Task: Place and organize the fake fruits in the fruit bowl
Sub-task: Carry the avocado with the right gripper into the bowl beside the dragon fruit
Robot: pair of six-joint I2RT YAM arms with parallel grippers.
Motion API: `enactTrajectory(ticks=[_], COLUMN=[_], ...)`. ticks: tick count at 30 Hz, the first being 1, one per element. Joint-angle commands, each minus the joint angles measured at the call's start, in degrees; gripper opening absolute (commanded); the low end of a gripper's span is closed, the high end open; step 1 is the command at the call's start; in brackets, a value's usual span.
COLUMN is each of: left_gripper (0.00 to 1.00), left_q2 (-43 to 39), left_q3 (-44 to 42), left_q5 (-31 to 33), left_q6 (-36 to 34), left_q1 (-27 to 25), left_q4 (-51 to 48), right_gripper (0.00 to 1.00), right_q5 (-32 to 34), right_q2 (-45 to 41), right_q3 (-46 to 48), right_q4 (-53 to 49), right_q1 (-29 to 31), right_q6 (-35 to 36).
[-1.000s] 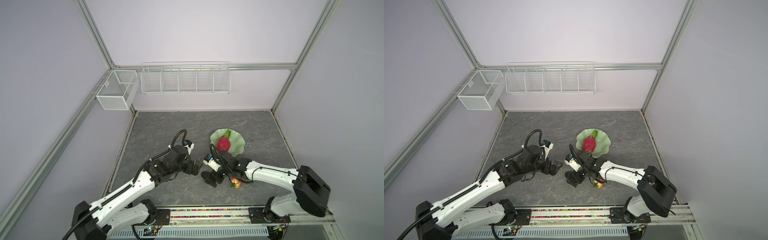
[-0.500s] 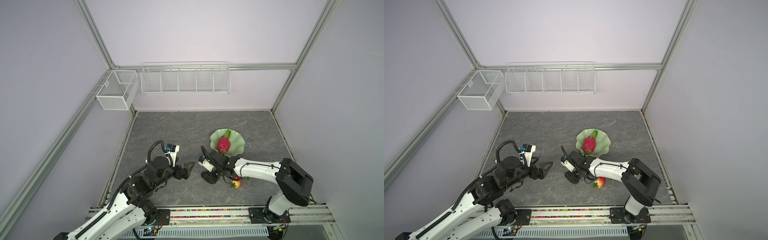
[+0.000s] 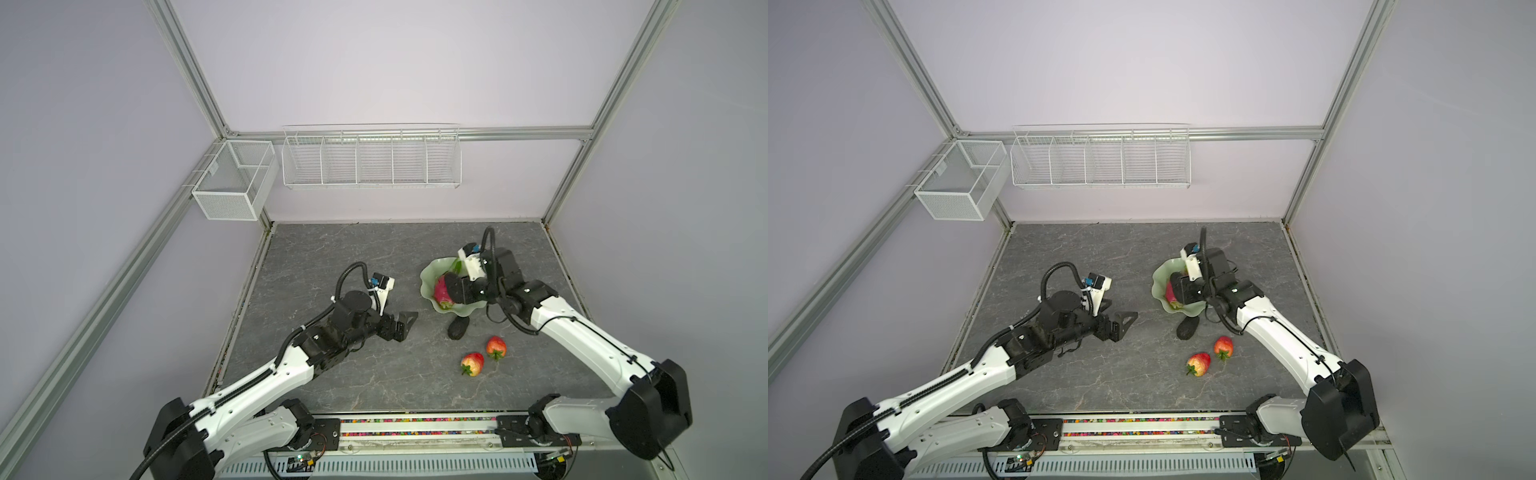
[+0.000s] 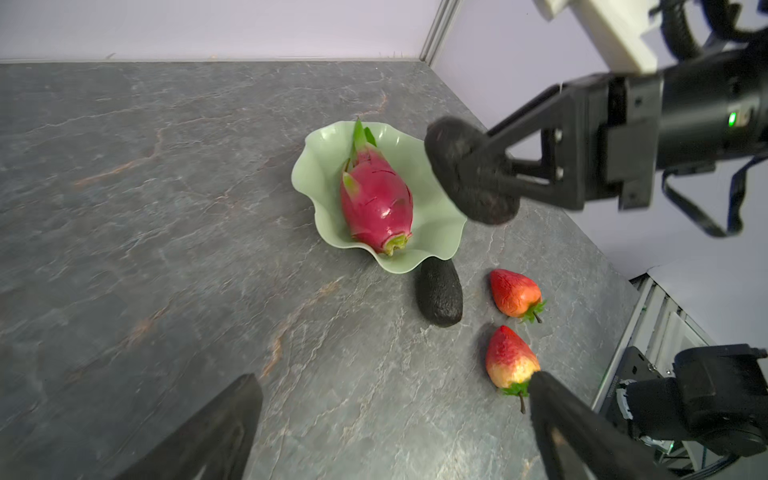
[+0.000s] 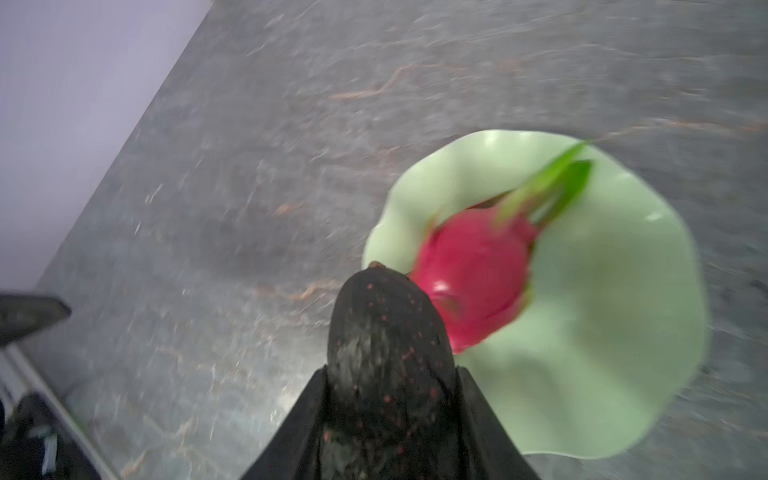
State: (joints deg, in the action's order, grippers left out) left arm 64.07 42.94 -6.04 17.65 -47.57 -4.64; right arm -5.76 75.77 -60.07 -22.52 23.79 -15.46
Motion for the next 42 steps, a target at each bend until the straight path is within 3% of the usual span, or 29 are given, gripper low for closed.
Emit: enactTrajectory(ticks=[1, 10, 25, 30, 37, 42], left_gripper=[0.99, 0.99, 0.99, 0.99, 0.99, 0.99], left_q2=[9.5, 24.0, 25.9, 26.1, 26.3, 24.8], left_q3=[9.0, 22.8, 22.2, 22.0, 22.3, 21.7], left_q5=[-4.6, -6.0, -8.3, -9.1, -10.3, -11.5], left_q6=[-4.2, -3.1, 0.8, 1.7, 2.6, 2.3], left_q1=[0.9, 2.4, 2.5, 2.4, 2.4, 2.5], left_q4=[6.1, 1.2, 3.0, 3.7, 4.1, 1.5], right_gripper=[0.35, 0.36, 0.39, 0.57, 0.69, 0.76], right_q5=[-3.4, -1.2, -0.6, 0.1, -0.3, 0.7], right_q2=[4.8, 18.4, 28.5, 27.9, 24.7, 16.7], right_q3=[-1.7, -7.7, -11.5, -11.5, -11.9, -9.5], right_q4=[-1.1, 0.6, 1.5, 1.5, 1.0, -1.6], right_q1=[-6.3, -10.2, -10.8, -10.8, -10.7, -10.2], right_q6=[-5.8, -3.9, -1.9, -1.3, -0.1, -0.4])
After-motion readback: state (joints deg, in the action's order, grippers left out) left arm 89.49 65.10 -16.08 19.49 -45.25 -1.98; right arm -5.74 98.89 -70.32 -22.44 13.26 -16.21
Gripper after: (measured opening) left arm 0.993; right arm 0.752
